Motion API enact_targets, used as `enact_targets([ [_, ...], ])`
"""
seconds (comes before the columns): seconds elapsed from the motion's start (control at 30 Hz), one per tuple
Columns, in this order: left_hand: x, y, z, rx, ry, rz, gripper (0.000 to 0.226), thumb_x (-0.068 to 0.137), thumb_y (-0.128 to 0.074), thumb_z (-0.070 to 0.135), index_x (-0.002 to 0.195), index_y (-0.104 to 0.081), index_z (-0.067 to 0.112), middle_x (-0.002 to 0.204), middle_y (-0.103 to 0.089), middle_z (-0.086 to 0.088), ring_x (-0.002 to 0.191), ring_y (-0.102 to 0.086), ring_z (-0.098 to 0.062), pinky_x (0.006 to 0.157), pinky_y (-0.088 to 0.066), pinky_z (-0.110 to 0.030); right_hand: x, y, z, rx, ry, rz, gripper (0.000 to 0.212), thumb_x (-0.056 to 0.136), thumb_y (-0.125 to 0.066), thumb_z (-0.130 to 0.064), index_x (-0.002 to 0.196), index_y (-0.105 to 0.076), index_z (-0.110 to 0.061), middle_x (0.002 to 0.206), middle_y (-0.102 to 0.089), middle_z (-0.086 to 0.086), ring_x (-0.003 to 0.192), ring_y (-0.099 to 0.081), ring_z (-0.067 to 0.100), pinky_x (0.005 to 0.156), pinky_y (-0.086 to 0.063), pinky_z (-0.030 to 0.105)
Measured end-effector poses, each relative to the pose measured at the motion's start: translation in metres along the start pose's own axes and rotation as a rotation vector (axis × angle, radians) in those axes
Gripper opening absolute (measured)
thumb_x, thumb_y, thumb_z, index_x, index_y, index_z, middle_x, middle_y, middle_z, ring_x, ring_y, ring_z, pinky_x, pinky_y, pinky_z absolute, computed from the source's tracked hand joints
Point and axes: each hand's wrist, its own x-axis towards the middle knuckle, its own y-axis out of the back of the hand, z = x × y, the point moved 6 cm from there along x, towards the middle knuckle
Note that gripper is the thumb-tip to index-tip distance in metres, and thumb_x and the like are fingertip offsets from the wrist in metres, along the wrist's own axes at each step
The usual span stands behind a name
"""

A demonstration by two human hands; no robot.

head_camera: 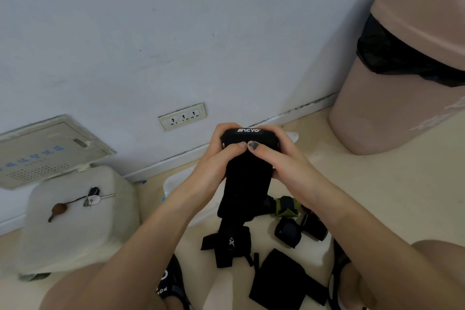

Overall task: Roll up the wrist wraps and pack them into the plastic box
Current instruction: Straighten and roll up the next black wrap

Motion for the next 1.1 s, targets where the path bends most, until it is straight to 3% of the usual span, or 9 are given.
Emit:
enact_targets([
  [0.1,-0.001,-0.001,0.003,0.036,-0.064,0.0,0.031,0.085,-0.059,0.022,0.111,-0.061,0.039,0.106,-0.066,0.007,0.102,-0.064,-0.016,0.092,-0.053,-0.04,0.0,-0.001,0.005,0.003,-0.075,-0.003,0.028,0.098,-0.063,-0.047,0.12,-0.063,-0.03,0.117,-0.073,-0.002,0.106,-0.074,0.014,0.096,-0.06,0.043],
  [0.23,-0.004,-0.002,0.006,0.071,-0.121,0.004,0.035,0.086,-0.058,0.021,0.115,-0.058,0.04,0.099,-0.065,0.016,0.095,-0.064,-0.01,0.083,-0.056,-0.029,0.0,0.0,0.005,-0.047,-0.044,0.044,0.027,0.1,-0.062,-0.047,0.117,-0.063,-0.027,0.115,-0.073,0.002,0.106,-0.073,0.019,0.099,-0.058,0.051],
  [0.33,-0.004,-0.003,0.003,0.033,-0.079,0.011,0.032,0.098,-0.057,0.018,0.12,-0.056,0.042,0.107,-0.065,0.012,0.099,-0.066,-0.012,0.081,-0.056,-0.028,0.0,0.001,0.004,-0.032,-0.003,0.074,0.026,0.097,-0.065,-0.046,0.115,-0.064,-0.027,0.112,-0.073,0.002,0.107,-0.073,0.019,0.1,-0.057,0.052],
  [0.5,-0.002,-0.006,-0.002,-0.005,0.046,0.013,0.022,0.101,-0.051,0.052,0.12,-0.055,0.043,0.123,-0.064,0.001,0.101,-0.068,-0.012,0.082,-0.058,-0.037,-0.002,0.001,-0.001,-0.086,0.064,0.058,0.021,0.101,-0.064,-0.035,0.12,-0.061,-0.026,0.111,-0.071,-0.004,0.103,-0.072,0.01,0.095,-0.06,0.042],
  [0.6,0.0,-0.005,0.0,-0.075,0.065,0.013,0.014,0.108,-0.046,0.032,0.117,-0.056,0.032,0.109,-0.066,0.001,0.089,-0.068,-0.012,0.072,-0.056,-0.031,-0.004,-0.001,-0.005,-0.123,0.1,0.038,0.021,0.101,-0.065,-0.029,0.12,-0.059,-0.028,0.109,-0.069,-0.006,0.101,-0.071,0.008,0.091,-0.061,0.035],
  [0.67,0.001,-0.003,0.003,-0.101,0.047,0.013,0.017,0.107,-0.044,0.019,0.115,-0.056,0.028,0.102,-0.067,0.0,0.086,-0.068,-0.015,0.071,-0.055,-0.032,-0.004,-0.001,-0.004,-0.133,0.091,0.033,0.023,0.099,-0.068,-0.028,0.12,-0.059,-0.033,0.11,-0.069,-0.009,0.102,-0.071,0.009,0.091,-0.062,0.037],
  [0.87,0.0,0.0,0.009,-0.006,-0.049,0.01,0.028,0.097,-0.045,0.006,0.107,-0.054,0.031,0.096,-0.061,-0.002,0.08,-0.059,-0.016,0.07,-0.049,-0.032,-0.003,-0.004,0.006,-0.06,-0.047,0.007,0.036,0.093,-0.069,-0.052,0.123,-0.058,-0.035,0.118,-0.071,-0.005,0.104,-0.074,0.012,0.092,-0.062,0.047],
  [0.97,-0.002,-0.003,0.006,-0.032,-0.006,-0.012,0.031,0.083,-0.048,0.015,0.108,-0.051,0.033,0.1,-0.06,-0.003,0.08,-0.057,-0.018,0.068,-0.048,-0.032,-0.002,-0.002,0.004,-0.095,0.006,0.045,0.029,0.096,-0.069,-0.045,0.12,-0.06,-0.033,0.115,-0.07,-0.004,0.103,-0.073,0.012,0.094,-0.061,0.043],
  [1.1,-0.001,-0.005,-0.001,-0.077,0.08,-0.002,0.033,0.084,-0.055,0.037,0.117,-0.052,0.035,0.118,-0.063,-0.004,0.1,-0.064,-0.022,0.082,-0.051,-0.044,-0.002,0.0,-0.001,-0.078,0.093,0.047,0.024,0.097,-0.071,-0.027,0.119,-0.062,-0.03,0.112,-0.07,0.0,0.102,-0.072,0.016,0.092,-0.061,0.04],
])
